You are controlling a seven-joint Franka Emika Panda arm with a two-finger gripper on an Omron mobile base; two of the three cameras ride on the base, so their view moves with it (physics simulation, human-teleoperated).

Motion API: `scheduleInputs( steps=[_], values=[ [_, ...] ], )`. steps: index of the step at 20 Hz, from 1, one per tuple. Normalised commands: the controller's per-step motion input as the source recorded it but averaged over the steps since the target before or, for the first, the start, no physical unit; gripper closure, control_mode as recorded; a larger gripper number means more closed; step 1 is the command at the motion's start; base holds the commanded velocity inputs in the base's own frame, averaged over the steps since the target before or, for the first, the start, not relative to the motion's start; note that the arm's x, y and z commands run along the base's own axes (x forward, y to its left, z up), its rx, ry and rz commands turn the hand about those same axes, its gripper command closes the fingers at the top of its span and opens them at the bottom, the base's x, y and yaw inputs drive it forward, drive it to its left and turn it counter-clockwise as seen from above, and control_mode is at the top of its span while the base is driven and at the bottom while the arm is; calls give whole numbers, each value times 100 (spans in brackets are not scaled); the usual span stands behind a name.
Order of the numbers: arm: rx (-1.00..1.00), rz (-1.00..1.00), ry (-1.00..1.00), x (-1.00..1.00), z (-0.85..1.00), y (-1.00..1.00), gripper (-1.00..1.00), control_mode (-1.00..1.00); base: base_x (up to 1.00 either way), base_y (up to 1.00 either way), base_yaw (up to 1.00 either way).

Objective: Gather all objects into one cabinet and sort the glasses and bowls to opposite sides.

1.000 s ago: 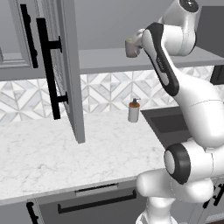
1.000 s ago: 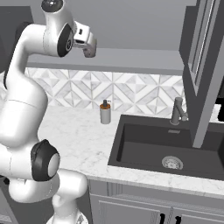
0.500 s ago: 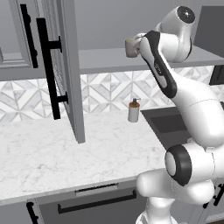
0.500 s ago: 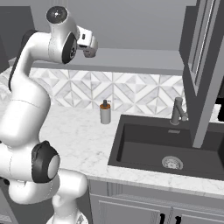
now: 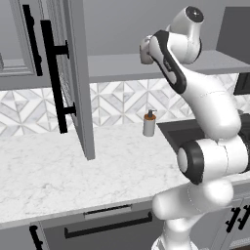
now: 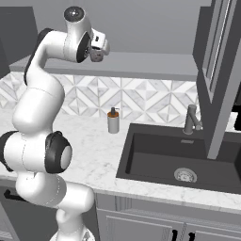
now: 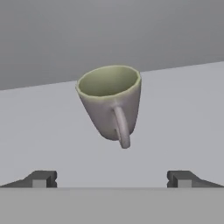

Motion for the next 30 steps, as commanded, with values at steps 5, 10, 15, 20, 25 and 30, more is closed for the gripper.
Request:
scheduleInputs(
  steps=[5,10,15,20,25,30],
  values=[
    [0,0,0,37,-6,0,-100,-100,0,0,0],
    [0,0,0,29,-17,0,-100,-100,0,0,0],
    [0,0,0,22,-14,0,-100,-100,0,0,0],
    [0,0,-1,7,-11,0,-100,-100,0,0,0],
    [-1,0,-10,5,-14,0,-100,-100,0,0,0],
    [-2,0,-14,17,-27,0,-100,-100,0,0,0]
  ],
)
